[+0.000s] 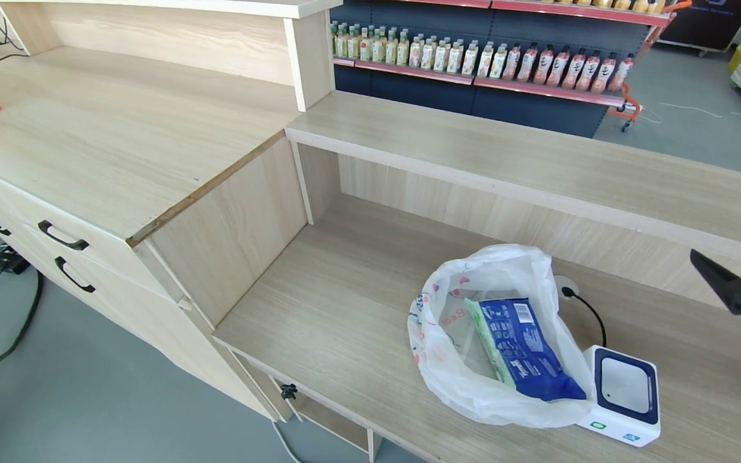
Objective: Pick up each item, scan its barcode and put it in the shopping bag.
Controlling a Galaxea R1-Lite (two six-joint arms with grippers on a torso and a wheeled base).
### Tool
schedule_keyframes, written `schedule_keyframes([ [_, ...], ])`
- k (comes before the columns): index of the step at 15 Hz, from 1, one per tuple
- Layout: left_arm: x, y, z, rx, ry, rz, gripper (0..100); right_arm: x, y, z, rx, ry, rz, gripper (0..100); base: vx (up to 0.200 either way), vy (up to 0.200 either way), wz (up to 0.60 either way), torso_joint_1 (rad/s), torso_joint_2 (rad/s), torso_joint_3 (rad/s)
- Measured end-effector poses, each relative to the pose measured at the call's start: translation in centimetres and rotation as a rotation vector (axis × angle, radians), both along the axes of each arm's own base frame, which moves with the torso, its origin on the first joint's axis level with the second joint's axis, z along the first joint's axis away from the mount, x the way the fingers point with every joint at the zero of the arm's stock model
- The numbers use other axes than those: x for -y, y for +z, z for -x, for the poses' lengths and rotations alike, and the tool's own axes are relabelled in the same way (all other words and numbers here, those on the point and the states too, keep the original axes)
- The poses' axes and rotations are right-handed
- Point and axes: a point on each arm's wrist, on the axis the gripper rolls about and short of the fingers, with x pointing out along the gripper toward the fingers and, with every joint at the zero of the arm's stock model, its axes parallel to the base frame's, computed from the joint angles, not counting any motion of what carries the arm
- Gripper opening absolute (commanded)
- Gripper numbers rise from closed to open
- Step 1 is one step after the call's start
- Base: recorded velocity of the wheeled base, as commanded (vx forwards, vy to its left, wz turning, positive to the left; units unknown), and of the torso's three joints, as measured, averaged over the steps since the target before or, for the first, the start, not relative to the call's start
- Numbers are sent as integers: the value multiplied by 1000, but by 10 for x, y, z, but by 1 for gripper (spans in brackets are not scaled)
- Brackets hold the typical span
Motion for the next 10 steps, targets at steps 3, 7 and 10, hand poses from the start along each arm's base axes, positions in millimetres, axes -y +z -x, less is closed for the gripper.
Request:
schedule_keyframes([
  [3, 0, 0, 0, 0, 1, 0, 100, 10, 1, 14, 30, -84, 17, 100, 0, 0, 0, -144, 403, 256],
  [7, 0, 0, 0, 0, 1, 0, 100, 13, -3, 17, -9, -108, 14, 100, 0, 0, -300, -24, 91, 58],
  [10, 0, 0, 0, 0, 0, 0, 100, 13, -2, 16, -3, -103, 19, 100, 0, 0, -600, -4, 12, 12],
])
